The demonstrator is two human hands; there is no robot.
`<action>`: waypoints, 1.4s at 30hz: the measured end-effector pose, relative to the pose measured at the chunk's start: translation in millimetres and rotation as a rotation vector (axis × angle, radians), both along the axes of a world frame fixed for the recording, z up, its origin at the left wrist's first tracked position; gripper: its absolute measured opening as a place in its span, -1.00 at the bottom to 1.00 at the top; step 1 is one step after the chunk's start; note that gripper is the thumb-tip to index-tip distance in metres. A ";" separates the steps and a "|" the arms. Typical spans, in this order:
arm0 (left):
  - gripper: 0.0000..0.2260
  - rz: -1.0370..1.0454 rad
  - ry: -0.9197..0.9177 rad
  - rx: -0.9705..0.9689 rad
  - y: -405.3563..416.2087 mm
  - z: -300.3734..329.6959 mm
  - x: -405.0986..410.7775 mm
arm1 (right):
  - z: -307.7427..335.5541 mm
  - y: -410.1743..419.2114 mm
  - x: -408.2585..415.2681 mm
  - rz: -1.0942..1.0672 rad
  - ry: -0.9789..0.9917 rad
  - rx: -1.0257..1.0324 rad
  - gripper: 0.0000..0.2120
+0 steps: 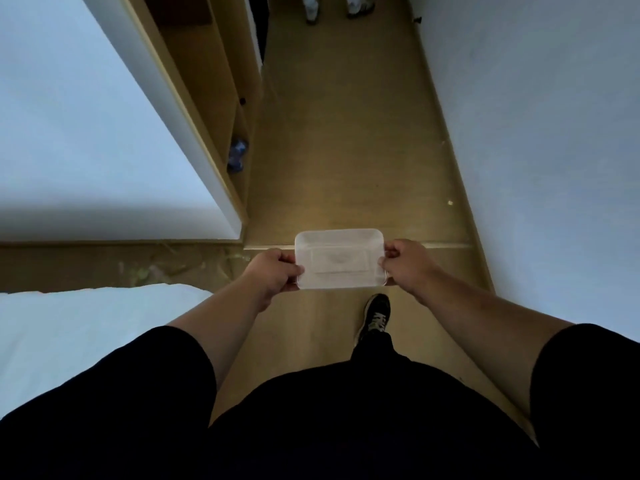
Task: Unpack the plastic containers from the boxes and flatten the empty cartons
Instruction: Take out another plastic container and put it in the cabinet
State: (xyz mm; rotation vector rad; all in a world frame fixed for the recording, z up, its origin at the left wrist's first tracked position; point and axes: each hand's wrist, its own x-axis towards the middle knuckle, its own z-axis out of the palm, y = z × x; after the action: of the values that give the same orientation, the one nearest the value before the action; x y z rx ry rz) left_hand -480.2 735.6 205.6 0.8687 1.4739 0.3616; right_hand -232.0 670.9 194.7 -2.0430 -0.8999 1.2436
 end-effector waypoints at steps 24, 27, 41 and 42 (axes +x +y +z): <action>-0.83 0.498 0.053 -0.007 375.7 -32.5 52.2 | -12.8 500.2 55.3 0.521 -0.019 -0.021 -0.77; -0.82 0.502 0.053 -0.018 435.8 -44.1 34.7 | -20.2 564.9 34.8 0.576 -0.063 -0.034 -0.73; -0.91 0.606 0.093 0.044 618.3 -35.0 -10.0 | 0.6 780.5 -35.0 0.567 -0.001 -0.104 -0.54; -0.90 0.638 0.100 0.040 625.2 -37.6 -11.0 | -1.5 793.9 -41.0 0.590 0.009 -0.112 -0.52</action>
State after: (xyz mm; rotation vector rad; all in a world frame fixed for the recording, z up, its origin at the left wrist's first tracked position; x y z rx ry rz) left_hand -491.2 1360.8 167.9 0.4288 1.8253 0.8285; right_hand -273.0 1464.8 193.3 -1.9132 -1.5300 1.6289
